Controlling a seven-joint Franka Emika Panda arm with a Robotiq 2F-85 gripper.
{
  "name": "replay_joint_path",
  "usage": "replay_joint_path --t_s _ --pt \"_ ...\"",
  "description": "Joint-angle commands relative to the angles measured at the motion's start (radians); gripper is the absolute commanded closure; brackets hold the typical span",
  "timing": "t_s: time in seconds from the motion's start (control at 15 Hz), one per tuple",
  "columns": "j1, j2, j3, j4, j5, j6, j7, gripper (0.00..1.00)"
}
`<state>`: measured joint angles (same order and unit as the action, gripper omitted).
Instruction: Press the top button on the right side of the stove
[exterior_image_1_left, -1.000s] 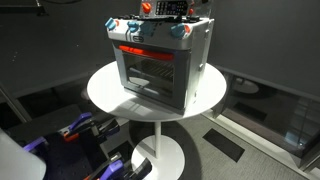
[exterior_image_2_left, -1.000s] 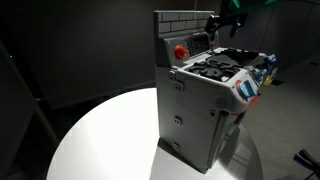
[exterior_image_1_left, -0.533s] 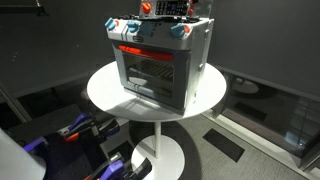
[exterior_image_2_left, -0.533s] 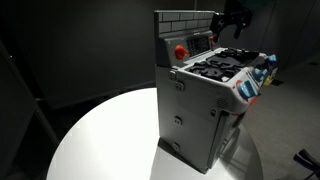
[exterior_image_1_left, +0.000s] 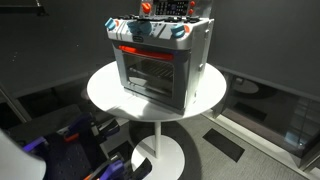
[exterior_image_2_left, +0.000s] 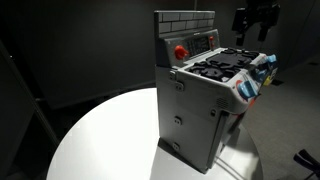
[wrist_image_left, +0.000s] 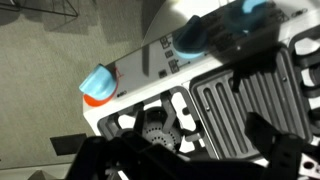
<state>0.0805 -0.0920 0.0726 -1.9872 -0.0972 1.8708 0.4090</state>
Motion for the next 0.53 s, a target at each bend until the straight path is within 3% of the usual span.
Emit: replay_joint_path --t_s 0.0,0.47 --pt "-0.001 -0.103 0.010 -0.086 0.039 -0.066 -0.081 0.00" --pt "-0.009 -0.123 0.027 -0.118 0.020 -0.097 -0.081 0.00"
